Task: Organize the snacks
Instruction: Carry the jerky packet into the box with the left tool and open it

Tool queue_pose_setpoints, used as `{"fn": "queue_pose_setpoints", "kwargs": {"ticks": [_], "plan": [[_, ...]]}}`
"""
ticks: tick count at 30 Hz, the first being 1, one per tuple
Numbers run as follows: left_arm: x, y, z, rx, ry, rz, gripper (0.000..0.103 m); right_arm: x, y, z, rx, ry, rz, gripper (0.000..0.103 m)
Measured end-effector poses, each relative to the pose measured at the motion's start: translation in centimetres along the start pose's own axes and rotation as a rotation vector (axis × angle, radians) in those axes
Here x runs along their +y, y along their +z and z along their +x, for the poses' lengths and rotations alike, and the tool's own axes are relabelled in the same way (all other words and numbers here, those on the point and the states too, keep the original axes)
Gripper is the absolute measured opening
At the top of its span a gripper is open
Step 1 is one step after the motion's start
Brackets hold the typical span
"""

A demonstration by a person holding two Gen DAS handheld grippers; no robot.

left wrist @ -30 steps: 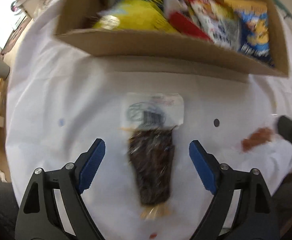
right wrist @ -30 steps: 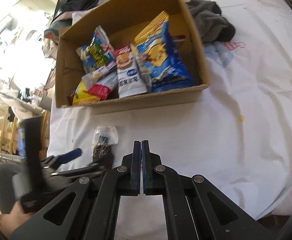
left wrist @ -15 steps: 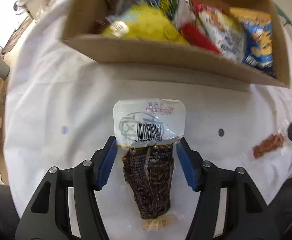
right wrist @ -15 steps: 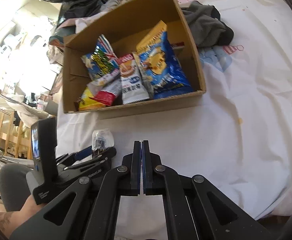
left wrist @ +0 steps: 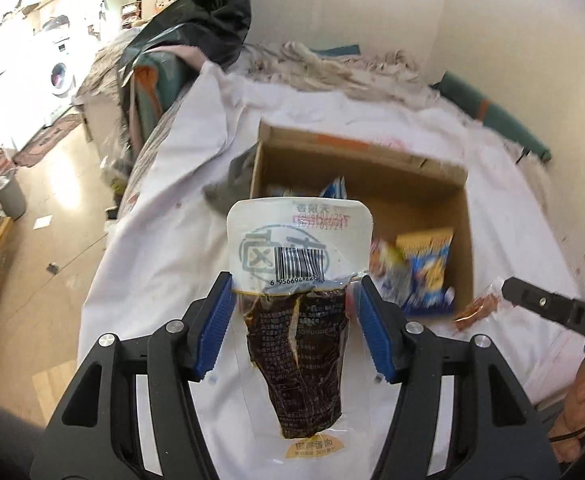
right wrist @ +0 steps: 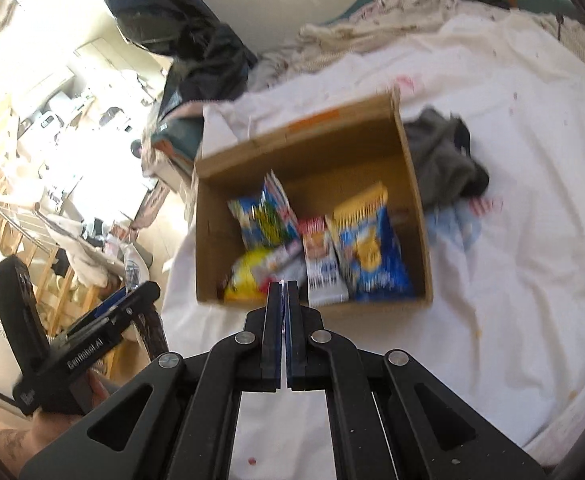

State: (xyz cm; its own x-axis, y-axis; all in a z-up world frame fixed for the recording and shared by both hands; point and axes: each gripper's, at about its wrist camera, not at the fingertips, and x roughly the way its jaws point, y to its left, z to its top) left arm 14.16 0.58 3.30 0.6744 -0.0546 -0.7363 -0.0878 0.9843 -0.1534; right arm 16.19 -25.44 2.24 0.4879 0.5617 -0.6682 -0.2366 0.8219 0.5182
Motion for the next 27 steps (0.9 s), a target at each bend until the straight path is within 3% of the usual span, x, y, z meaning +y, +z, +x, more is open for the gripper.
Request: {"fn": "queue_pose_setpoints", "kwargs": {"ticks": [6,12,18,27], "plan": [[-0.2,3.1,3.7,-0.017,-0.007,-0.004,0.057,0.1,3.0,1.8,-0.016,0.002,-0.043,0.001],[-1.0,4.5,8.0,-0.044,-0.013,0.019,0.057,-1.4,2.3,5.3,0.021,-0.006,-0.031,0.001],[-1.4,4.6,11.0,-0.052,-0.021,0.051,0.057,-2.5,2.2,7.4,0.061,-0.020,-0.016,0.001],[-1.9,4.2,14.0,0.015,-0.011,0.083,0.058,-3.1,2.5,9.9,0.096,-0.025,0.010,0.001]]}}
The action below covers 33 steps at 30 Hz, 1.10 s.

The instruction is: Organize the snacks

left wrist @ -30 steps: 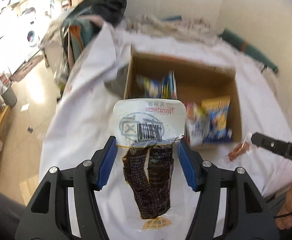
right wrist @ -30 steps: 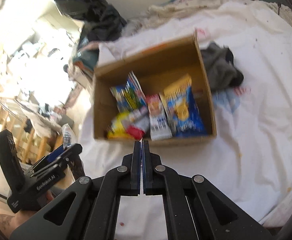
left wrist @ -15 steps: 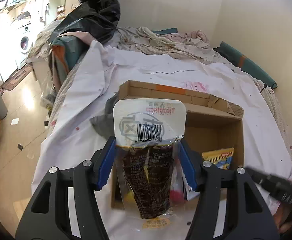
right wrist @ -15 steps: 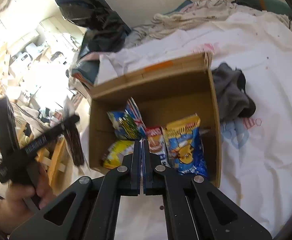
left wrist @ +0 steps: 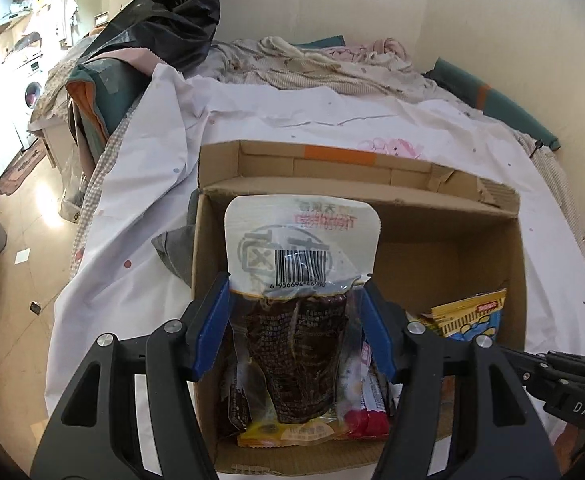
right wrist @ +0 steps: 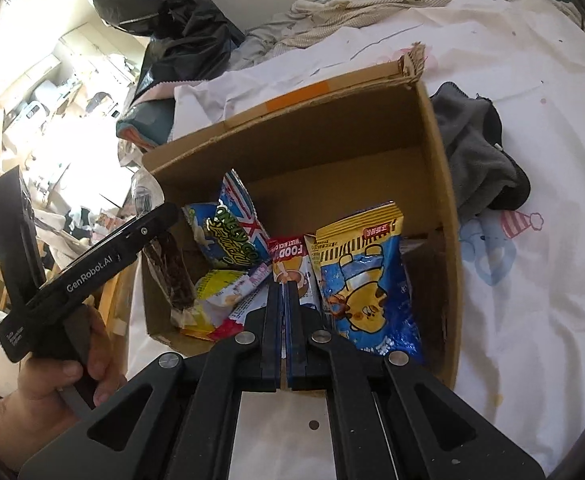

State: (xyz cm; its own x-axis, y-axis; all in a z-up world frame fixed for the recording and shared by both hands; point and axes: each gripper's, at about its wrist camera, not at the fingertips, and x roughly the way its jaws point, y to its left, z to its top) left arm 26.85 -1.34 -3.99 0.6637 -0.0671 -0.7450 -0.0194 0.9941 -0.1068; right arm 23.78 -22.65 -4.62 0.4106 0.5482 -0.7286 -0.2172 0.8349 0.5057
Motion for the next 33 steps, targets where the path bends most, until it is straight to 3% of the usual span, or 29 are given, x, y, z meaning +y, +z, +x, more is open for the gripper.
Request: {"fn": "queue_pose_setpoints", "kwargs": {"ticks": [11,12,14,16,17,18,20,25,30,33], "plan": [[-0.1,-0.6,0.7,0.036,0.043,-0.012,0.062,-0.2,0.4,1.9,-0.002,-0.028,0.025,0.007],[-0.2,-0.7,0.7,0.038,0.046,-0.010,0.063,-0.3,0.4,1.7,-0.012,-0.022,0.038,0.007],[-0.4,-0.7,0.4,0.037,0.048,0.002,0.077,-0.3,0.6,1.3,-0.037,-0.020,0.043,0.007],[-0.6,-0.6,-0.2,0.019,0.059,0.010,0.089,-0.2,0.8,0.9,-0.066,-0.026,0.035,0.016],[-0.7,-0.6,-0.5,0.005,0.076,0.016,0.091,-0.2,0.8,0.6,-0.079,-0.022,0.035,0.029],[-0.8,-0.7,-1.0,-0.017,0.105,0.031,0.091,-0.2,0.8,0.4,-0.094,-0.013,0.043,0.054],[-0.9,-0.9,-1.7,-0.035,0.124,0.051,0.091,-0.2,1.0,-0.2,-0.125,-0.006,0.054,0.080],[0.3,-1.2,-3.7,-0.043,0.115,0.008,0.091,0.7,1.1,-2.0,-0.226,-0.070,0.023,0.084],[0.9,-1.5,-7.0,-0.106,0.139,0.026,0.091,2.5,0.0,-5.2,-0.317,-0.139,-0.062,0.101],[1.0,-2.3,-9.3,-0.132,0.151,0.039,0.091,3.2,-0.9,-7.5,-0.353,-0.164,-0.065,0.103]]}}
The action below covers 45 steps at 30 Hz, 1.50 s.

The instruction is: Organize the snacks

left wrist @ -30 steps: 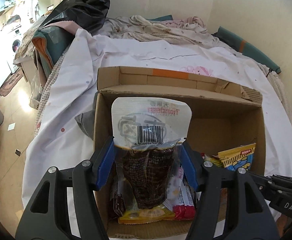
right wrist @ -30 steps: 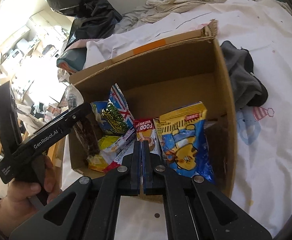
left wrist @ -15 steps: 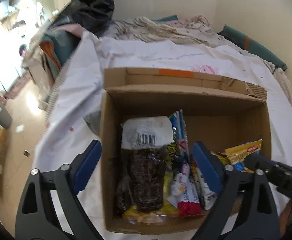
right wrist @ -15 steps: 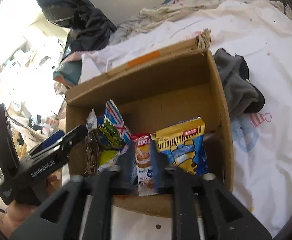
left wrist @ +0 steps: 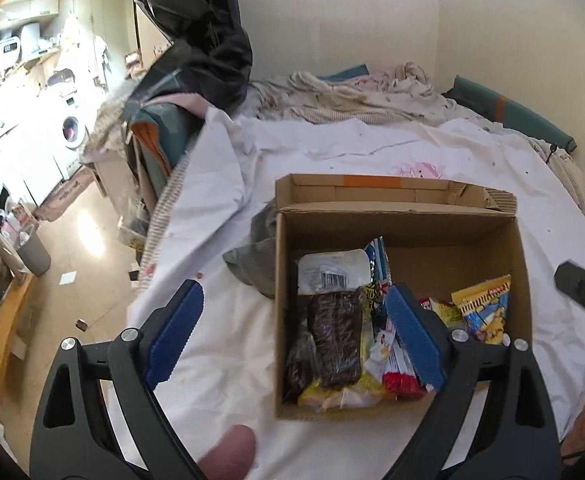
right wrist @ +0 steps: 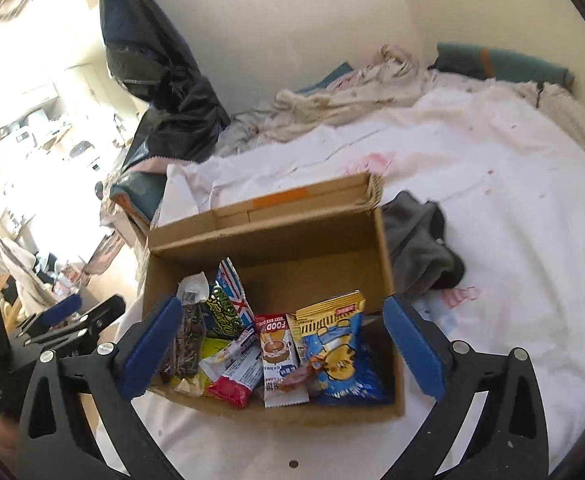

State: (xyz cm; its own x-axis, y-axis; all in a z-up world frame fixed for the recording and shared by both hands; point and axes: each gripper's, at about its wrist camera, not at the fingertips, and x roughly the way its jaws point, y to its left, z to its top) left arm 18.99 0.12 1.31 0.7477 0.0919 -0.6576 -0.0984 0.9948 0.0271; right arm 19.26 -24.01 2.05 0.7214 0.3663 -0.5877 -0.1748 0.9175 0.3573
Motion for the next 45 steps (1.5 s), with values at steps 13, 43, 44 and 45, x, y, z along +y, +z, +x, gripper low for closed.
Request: {"fn": "queue_pose_setpoints", "kwargs": {"ticks": [13,43,44,45], "plan": [[1.5,-5.6,-6.3,0.054,-0.049,-0.046,0.101,0.7,-4.0,-6.6,-0.024,-0.039,-0.024,0.103],[1.8,-7.3,-6.0,0.063,-0.054,-0.083,0.103,2.4,-7.3,-4.0,0.038,-0.095,-0.087,0.103],[1.8,-7.3,-6.0,0.063,-0.054,-0.082,0.103,2.4,-7.3,-4.0,0.038,-0.097,-0.090,0.103],[1.8,-7.2,-6.0,0.062,-0.053,-0.082,0.102,2.4,-7.3,-4.0,0.040,-0.097,-0.091,0.103]]}}
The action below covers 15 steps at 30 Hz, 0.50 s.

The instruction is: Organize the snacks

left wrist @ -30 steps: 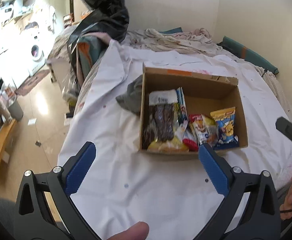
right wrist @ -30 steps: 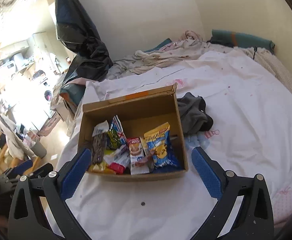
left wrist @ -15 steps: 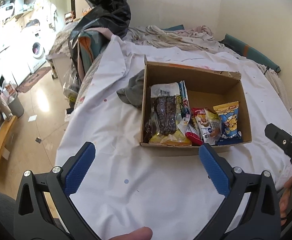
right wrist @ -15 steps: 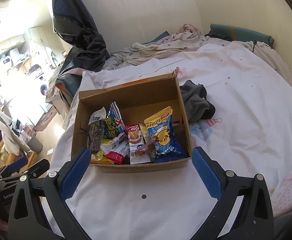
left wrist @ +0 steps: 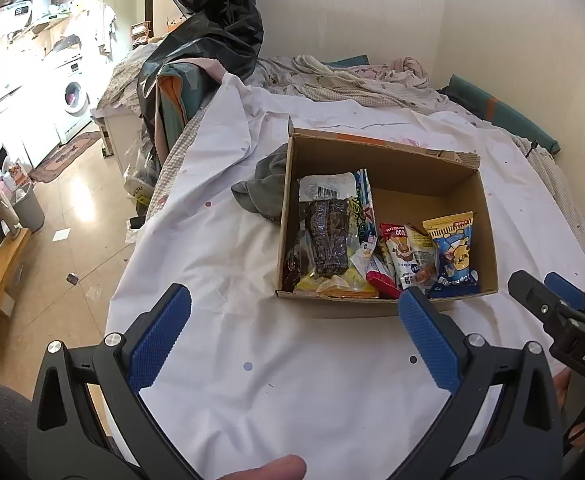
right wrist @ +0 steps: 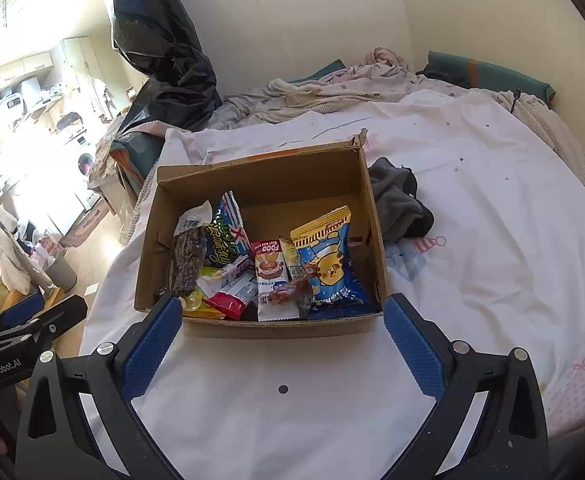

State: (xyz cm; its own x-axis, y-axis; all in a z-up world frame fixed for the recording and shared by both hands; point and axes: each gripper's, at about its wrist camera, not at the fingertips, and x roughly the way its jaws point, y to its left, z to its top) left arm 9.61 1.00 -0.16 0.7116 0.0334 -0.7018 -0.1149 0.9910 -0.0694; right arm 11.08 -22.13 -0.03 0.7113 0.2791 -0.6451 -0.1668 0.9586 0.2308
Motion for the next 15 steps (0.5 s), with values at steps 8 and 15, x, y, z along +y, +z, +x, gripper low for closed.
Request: {"fn": "queue_pose_setpoints", "kwargs": {"ticks": [8,15], "plan": [[-0.16,0.01,0.01,-0.003,-0.002,0.005,0.103,0.02,-0.04,0.04,0.003,0.003,-0.002,0.103],[-0.13,0.04,0.03,-0.004,0.000,0.002,0.103,0.00,-0.01,0.07,0.000,0.003,-0.001,0.103]]}}
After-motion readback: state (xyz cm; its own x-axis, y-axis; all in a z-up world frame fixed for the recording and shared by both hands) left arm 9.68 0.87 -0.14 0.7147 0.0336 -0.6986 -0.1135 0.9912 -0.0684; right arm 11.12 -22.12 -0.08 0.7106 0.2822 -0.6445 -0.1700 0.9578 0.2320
